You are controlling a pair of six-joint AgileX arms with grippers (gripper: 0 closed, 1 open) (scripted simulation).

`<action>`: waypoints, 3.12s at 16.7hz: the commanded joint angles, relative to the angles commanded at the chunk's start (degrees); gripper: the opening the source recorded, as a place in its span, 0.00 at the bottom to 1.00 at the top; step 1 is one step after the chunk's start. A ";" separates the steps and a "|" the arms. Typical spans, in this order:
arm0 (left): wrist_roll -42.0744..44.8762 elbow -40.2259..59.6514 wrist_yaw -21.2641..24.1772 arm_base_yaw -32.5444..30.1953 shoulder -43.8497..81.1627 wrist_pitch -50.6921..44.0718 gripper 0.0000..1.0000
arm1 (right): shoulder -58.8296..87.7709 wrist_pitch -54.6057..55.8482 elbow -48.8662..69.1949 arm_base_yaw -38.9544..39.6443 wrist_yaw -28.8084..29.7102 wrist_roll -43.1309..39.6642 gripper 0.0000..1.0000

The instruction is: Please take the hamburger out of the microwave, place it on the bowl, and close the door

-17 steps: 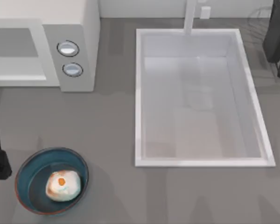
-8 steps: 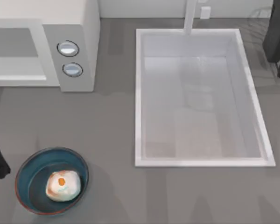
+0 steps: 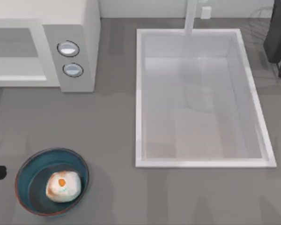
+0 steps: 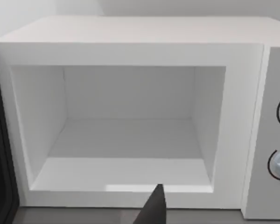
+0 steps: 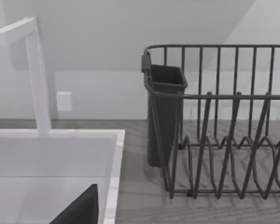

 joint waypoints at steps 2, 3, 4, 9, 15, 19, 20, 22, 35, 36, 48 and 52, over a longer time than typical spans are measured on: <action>0.00 0.00 0.00 0.00 0.00 0.00 0.25 | 0.00 0.00 0.00 0.00 0.00 0.00 1.00; 0.00 0.00 0.00 0.00 0.00 0.00 0.17 | 0.00 0.00 0.00 0.00 0.00 0.00 1.00; 0.00 0.00 0.00 0.00 0.00 0.00 0.10 | 0.00 0.00 0.00 0.00 0.00 0.00 1.00; 0.00 0.00 0.00 0.00 0.00 0.00 0.00 | 0.00 0.00 0.00 0.00 0.00 0.00 1.00; 0.02 0.00 -0.07 -0.08 0.19 0.17 0.00 | 0.00 0.00 0.00 0.00 0.00 0.00 1.00; 0.12 -0.49 -2.22 -2.25 6.61 6.82 0.00 | 0.00 0.00 0.00 0.00 0.00 0.00 1.00; 0.16 -0.66 -2.96 -3.00 9.01 9.52 0.00 | 0.00 0.00 0.00 0.00 0.00 0.00 1.00; 0.22 -0.99 -4.37 -4.41 13.42 14.48 0.00 | 0.00 0.00 0.00 0.00 0.00 0.00 1.00; 0.42 1.19 -12.72 -12.68 25.05 24.17 0.00 | 0.00 0.00 0.00 0.00 0.00 0.00 1.00; 0.46 1.99 -15.02 -15.02 26.99 25.23 0.00 | 0.00 0.00 0.00 0.00 0.00 0.00 1.00; 0.51 8.64 -21.47 -21.49 31.39 23.00 0.00 | 0.00 0.00 0.00 0.00 0.00 0.00 1.00; 0.50 9.10 -21.71 -21.58 31.28 22.57 0.00 | 0.00 0.00 0.00 0.00 0.00 0.00 1.00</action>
